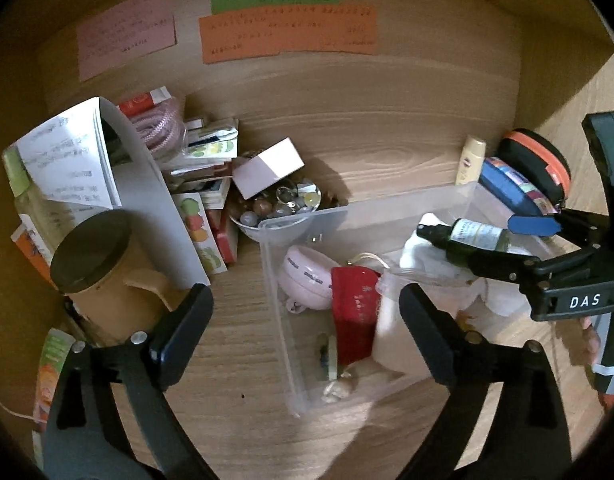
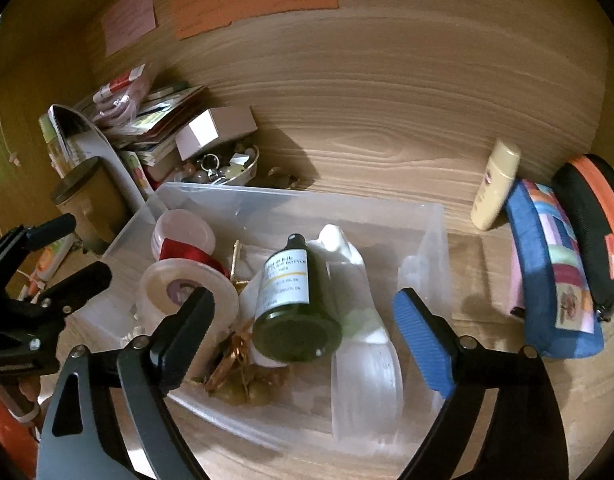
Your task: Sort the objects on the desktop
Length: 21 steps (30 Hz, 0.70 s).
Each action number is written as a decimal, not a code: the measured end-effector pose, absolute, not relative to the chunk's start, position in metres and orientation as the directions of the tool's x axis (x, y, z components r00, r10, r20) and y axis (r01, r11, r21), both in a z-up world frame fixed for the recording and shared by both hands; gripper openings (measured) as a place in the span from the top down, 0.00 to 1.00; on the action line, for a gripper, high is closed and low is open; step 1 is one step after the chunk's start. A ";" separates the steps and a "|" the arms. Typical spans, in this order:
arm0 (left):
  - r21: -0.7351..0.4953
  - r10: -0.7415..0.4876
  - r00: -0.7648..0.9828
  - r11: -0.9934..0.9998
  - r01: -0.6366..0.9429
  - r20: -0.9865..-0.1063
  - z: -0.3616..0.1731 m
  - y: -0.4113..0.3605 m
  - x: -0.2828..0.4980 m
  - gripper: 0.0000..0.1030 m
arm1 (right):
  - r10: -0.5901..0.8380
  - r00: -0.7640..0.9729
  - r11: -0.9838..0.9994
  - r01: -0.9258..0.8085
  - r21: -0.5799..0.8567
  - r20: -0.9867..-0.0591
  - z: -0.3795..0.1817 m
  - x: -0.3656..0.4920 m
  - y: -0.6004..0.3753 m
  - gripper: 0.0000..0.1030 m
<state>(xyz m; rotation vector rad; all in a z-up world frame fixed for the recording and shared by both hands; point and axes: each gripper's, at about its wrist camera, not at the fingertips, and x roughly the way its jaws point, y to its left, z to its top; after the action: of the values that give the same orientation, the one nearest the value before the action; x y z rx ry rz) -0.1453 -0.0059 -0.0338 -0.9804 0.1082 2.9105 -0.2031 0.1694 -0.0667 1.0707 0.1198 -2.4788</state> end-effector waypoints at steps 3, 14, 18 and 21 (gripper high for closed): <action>0.027 0.056 -0.792 -0.996 -0.090 -0.608 -0.032 -0.006 -0.140 0.06 | -0.345 -0.626 -0.908 0.412 0.079 -0.699 -0.063 -0.192 0.172 0.02; 0.045 0.032 -0.838 -0.997 -0.067 -0.544 -0.017 0.004 -0.102 0.03 | -0.314 -0.704 -0.923 0.384 0.030 -0.637 -0.048 -0.137 0.183 0.00; 0.068 0.000 -0.858 -0.997 -0.041 -0.514 -0.013 0.007 -0.087 0.03 | -0.313 -0.731 -0.927 0.374 0.028 -0.606 -0.039 -0.116 0.188 0.00; 0.047 0.012 -0.860 -0.998 -0.042 -0.510 -0.011 0.007 -0.077 0.03 | -0.319 -0.749 -0.929 0.370 0.032 -0.581 -0.032 -0.101 0.192 0.00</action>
<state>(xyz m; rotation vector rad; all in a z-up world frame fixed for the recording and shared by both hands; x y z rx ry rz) -0.0768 0.0071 -0.0106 -0.8221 0.0881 3.0020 -0.1014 0.1916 -0.0323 0.8525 0.1191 -2.6341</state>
